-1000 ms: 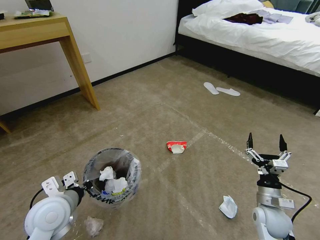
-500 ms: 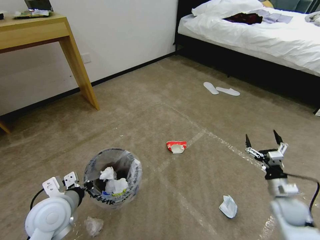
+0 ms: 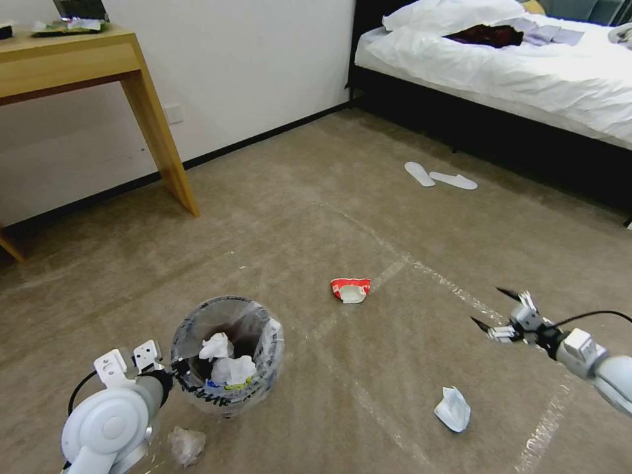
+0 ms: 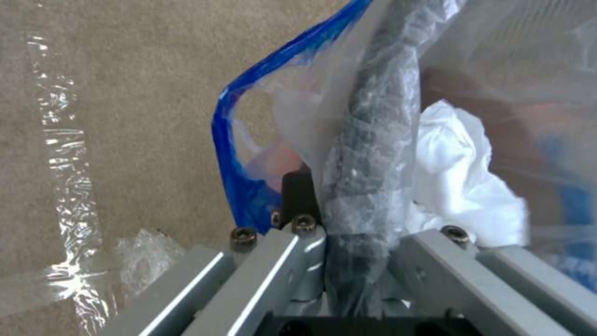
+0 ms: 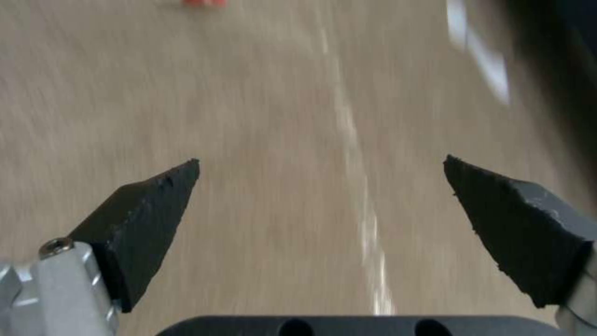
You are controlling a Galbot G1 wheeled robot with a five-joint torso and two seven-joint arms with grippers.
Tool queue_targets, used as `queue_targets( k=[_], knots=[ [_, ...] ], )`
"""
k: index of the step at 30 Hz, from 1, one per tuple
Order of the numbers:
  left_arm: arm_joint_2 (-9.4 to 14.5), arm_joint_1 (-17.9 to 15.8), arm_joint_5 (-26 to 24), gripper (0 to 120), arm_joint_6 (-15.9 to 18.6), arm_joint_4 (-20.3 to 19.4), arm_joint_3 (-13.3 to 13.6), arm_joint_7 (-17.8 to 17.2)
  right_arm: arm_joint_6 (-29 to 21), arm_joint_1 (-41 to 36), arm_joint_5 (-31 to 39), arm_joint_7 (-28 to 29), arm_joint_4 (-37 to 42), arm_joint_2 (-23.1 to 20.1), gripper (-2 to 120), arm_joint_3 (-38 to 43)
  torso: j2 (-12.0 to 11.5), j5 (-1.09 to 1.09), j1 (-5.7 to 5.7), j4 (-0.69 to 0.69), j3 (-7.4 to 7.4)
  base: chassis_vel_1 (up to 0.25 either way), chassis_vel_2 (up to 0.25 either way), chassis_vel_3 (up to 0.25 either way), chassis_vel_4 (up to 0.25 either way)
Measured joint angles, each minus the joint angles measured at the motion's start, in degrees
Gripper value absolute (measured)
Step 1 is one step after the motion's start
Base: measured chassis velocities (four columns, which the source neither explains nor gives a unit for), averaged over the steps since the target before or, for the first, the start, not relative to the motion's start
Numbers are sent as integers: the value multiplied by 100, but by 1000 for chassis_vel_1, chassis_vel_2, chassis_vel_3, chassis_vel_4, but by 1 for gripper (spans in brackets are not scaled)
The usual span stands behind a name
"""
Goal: Pick up the trash bin and place the garbage on the floor into it.
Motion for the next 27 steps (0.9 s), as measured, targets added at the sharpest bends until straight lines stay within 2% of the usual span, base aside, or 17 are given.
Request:
queue_targets(
  k=[1, 2, 4, 5, 7, 8, 10, 11, 14, 15, 17, 18, 20, 26, 27],
  knots=[
    [5, 6, 5, 1, -5, 18, -22, 14, -291, -61, 191, 202, 59, -36, 100, -98, 0, -4, 0, 2, 0, 0, 0, 0, 0],
    [5, 6, 5, 1, -5, 18, -22, 14, -291, -61, 191, 202, 59, -36, 100, -98, 0, -4, 0, 2, 0, 0, 0, 0, 0],
    [22, 17, 10, 1, -14, 69, -48, 42, -893, -98, 765, 591, 185, 51, 100, -342, 0, -2, 0, 6, 0, 0, 0, 0, 0],
    [22, 17, 10, 1, -14, 69, -48, 42, -893, -98, 765, 591, 185, 51, 100, -342, 0, -2, 0, 6, 0, 0, 0, 0, 0],
    [37, 0, 18, 1, -24, 111, -47, 44, -1300, -65, 1488, 902, 347, 200, 100, -562, 0, -3, 0, 5, 0, 0, 0, 0, 0],
    [37, 0, 18, 1, -24, 111, -47, 44, -1300, -65, 1488, 902, 347, 200, 100, -562, 0, -3, 0, 5, 0, 0, 0, 0, 0],
    [39, -42, 18, 1, -26, 148, -5, 45, -1851, 0, 2325, 1245, 612, 379, 100, -661, 0, -3, 0, 4, 0, 0, 0, 0, 0],
    [39, -42, 18, 1, -26, 148, -5, 45, -1851, 0, 2325, 1245, 612, 379, 100, -661, 0, -3, 0, 4, 0, 0, 0, 0, 0],
    [31, -117, 32, 1, -27, 235, 105, 24, -2426, 254, 2850, 1704, 724, 711, 100, -886, 0, -3, 0, 6, 0, 0, 0, 0, 0],
    [31, -117, 32, 1, -27, 235, 105, 24, -2426, 254, 2850, 1704, 724, 711, 100, -886, 0, -3, 0, 6, 0, 0, 0, 0, 0],
    [17, -124, 55, 1, -26, 277, 144, 23, -2955, 392, 3194, 2151, 738, 863, 100, -921, 0, -5, 0, 5, 0, 0, 0, 0, 0],
    [17, -124, 55, 1, -26, 277, 144, 23, -2955, 392, 3194, 2151, 738, 863, 100, -921, 0, -5, 0, 5, 0, 0, 0, 0, 0],
    [3, -114, 96, 1, -26, 309, 156, 30, -3273, 490, 3434, 2440, 687, 980, 100, -947, 0, -4, 0, 5, 0, 0, 0, 0, 0],
    [-3, -95, 133, 1, -26, 334, 160, 40, -3620, 777, 3714, 2307, 420, 1388, 100, -1041, 0, -5, 0, 3, 0, 0, 0, 0, 0],
    [3, -101, 132, 1, -27, 336, 154, 40, -3735, 925, 3789, 2254, 292, 1630, 100, -1094, 0, -3, 0, 4, 0, 0, 0, 0, 0]
  ],
)
